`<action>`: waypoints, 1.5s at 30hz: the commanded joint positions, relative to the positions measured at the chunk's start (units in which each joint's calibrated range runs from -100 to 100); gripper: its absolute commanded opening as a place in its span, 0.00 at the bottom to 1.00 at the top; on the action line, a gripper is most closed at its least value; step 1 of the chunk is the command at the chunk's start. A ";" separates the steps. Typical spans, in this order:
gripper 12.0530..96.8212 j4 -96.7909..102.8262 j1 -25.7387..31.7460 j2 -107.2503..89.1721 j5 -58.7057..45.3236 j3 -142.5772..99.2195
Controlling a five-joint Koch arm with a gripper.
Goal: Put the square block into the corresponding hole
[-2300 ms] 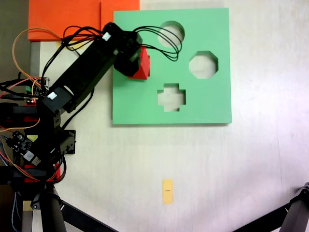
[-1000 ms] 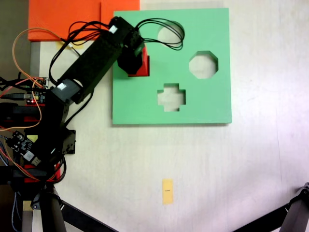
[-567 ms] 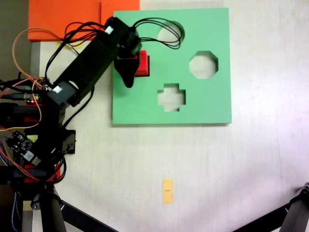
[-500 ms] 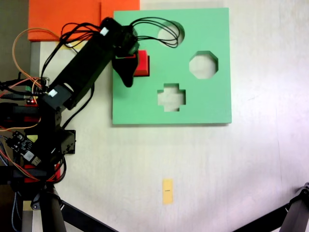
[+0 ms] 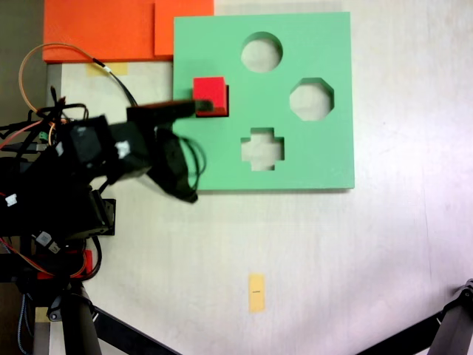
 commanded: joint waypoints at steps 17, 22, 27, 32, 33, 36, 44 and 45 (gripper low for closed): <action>0.45 50.41 -11.09 -35.84 -46.84 -74.47; 0.44 56.48 -8.45 -35.84 -51.77 -102.98; 0.42 90.28 -7.57 -35.84 -53.92 -131.49; 0.41 96.05 -7.57 -35.84 -56.75 -137.78; 0.41 96.05 -7.57 -35.84 -57.44 -137.78; 0.40 96.25 -7.52 -35.84 -57.63 -137.78; 0.45 98.36 -7.67 -35.84 -57.48 -137.78; 0.45 98.56 -7.72 -35.84 -57.48 -137.78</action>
